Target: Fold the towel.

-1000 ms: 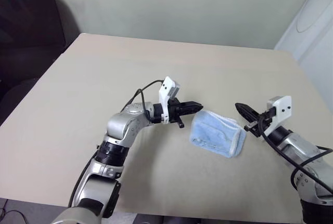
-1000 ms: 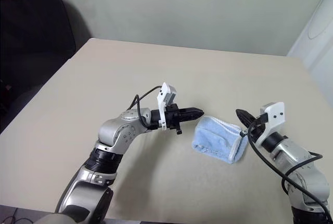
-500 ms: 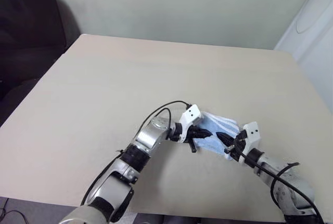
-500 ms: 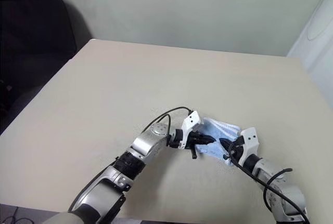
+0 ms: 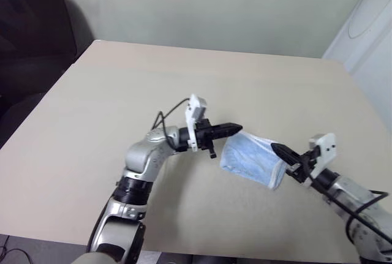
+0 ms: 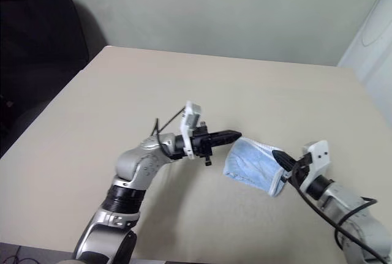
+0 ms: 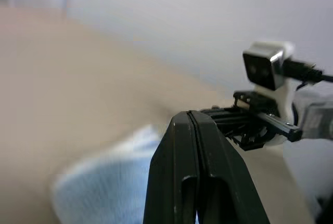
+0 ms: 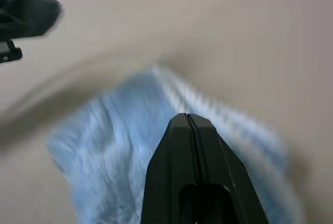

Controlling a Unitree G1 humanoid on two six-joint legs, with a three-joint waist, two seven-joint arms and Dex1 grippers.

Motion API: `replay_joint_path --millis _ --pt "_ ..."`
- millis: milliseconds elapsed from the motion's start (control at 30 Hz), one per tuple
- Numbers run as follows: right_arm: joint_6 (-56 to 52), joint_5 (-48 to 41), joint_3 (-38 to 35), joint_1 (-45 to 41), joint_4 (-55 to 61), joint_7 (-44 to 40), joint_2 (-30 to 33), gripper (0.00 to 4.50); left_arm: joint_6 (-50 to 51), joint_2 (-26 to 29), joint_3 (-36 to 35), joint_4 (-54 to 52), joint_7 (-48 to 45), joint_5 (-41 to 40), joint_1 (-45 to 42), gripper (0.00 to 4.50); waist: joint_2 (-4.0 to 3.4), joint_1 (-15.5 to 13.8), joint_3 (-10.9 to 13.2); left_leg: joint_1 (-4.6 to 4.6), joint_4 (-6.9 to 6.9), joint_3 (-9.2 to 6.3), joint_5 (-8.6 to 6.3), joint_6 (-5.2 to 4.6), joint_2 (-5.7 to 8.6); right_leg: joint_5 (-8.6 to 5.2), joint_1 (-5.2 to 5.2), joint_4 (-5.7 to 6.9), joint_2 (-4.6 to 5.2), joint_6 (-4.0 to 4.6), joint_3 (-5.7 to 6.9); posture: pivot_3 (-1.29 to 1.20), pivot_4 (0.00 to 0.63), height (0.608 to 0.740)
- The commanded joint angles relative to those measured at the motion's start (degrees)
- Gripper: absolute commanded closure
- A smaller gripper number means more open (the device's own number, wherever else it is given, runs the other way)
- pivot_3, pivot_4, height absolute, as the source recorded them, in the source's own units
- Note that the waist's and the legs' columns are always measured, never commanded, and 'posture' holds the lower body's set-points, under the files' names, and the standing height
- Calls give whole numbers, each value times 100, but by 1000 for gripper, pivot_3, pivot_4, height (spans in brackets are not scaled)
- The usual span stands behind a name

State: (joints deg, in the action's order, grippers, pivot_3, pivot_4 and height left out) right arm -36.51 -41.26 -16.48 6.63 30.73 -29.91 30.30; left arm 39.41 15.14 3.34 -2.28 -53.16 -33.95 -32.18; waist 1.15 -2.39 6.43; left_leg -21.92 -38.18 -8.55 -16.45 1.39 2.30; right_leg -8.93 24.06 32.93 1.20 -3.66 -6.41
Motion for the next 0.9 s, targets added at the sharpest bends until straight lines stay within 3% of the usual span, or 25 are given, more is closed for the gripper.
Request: replay_joint_path --millis 33,100,400,600,900 --pt "-529 -897 -684 82 43 7 203 3858 72 214 -172 -258 250 19 136 4500 0 -6 1 -2 0 -2 -8 -20 0 -1 0 0 0 0 -2 0 150 740" --pt "-813 -1190 -932 131 -213 120 275 3331 16 313 -156 -270 348 91 225 4500 3 -6 3 -1 -2 0 -8 -21 0 -1 1 1 1 0 -4 0 150 740" --pt "-1800 -2735 -1617 440 -913 445 249 21 81 416 -169 -548 670 63 734 4500 5 9 5 -5 3 2 -15 -21 -2 -2 13 4 0 1 -3 0 150 740" --pt "-2016 -2822 -1344 238 -1241 1031 124 21 151 390 -164 -675 781 -14 877 4500 5 22 5 -7 2 -2 -14 -24 -2 -4 16 4 0 2 -5 0 150 740" --pt "-2080 -2643 -677 3 -1370 999 -80 21 215 397 -120 -738 866 -95 866 4500 5 40 1 -5 2 -1 -20 -26 -3 0 17 6 0 9 -2 0 150 740"
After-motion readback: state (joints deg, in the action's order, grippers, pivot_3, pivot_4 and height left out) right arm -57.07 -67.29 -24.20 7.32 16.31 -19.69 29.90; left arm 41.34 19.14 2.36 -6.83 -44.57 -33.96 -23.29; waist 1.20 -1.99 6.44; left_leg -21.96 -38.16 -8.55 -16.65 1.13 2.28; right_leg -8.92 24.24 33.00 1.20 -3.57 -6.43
